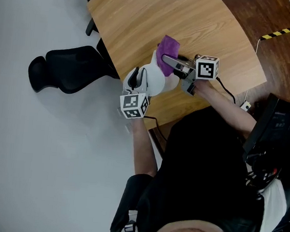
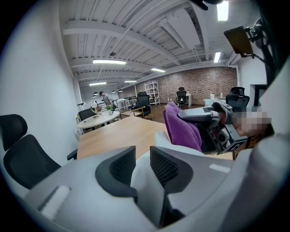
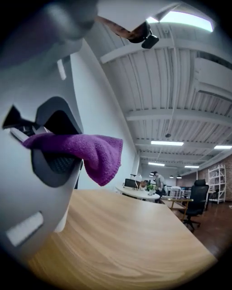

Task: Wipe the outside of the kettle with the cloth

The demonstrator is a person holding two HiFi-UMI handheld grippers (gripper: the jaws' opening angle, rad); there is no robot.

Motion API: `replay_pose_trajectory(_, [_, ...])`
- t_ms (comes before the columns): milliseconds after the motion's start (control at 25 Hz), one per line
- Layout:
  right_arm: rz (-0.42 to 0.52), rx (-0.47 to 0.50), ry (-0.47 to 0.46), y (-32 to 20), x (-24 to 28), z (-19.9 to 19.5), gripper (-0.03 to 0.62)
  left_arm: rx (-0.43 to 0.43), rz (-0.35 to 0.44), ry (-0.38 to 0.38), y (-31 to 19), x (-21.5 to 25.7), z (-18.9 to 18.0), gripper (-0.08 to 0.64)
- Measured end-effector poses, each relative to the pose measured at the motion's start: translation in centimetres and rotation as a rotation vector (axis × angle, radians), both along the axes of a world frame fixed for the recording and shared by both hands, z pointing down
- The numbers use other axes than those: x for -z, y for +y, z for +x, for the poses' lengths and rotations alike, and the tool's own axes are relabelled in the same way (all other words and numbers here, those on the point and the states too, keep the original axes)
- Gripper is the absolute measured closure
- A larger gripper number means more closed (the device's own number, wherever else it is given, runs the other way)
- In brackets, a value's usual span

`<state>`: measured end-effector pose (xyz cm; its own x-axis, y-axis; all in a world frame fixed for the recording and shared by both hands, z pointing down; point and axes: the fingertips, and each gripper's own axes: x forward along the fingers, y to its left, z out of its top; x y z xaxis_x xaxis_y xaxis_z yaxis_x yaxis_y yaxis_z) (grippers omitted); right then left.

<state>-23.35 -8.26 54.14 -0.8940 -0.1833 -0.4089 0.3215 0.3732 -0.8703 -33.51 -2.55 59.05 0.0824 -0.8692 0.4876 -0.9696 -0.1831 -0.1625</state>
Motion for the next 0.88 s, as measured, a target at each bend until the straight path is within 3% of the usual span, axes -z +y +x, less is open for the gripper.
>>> replay_pose_trajectory(160, [0.043,0.045,0.057,1.6,-3.0,-1.9,0.537,0.000,-0.002,-0.002,0.0,-0.1,0.3,0.511])
replay_pose_trajectory(320, [0.010,0.026,0.084,2.1,-7.0,-2.2,0.537,-0.009,-0.009,-0.016,0.1,-0.1,0.8,0.511])
replay_pose_trajectory(600, [-0.142,0.093,0.389,3.0,-18.3,-3.8,0.537,-0.014,-0.003,-0.020,0.4,-0.2,0.9,0.511])
replay_pose_trajectory(880, [-0.282,0.242,0.732,4.8,-27.2,-4.7,0.537,-0.019,-0.002,-0.015,0.9,-0.6,0.3,0.517])
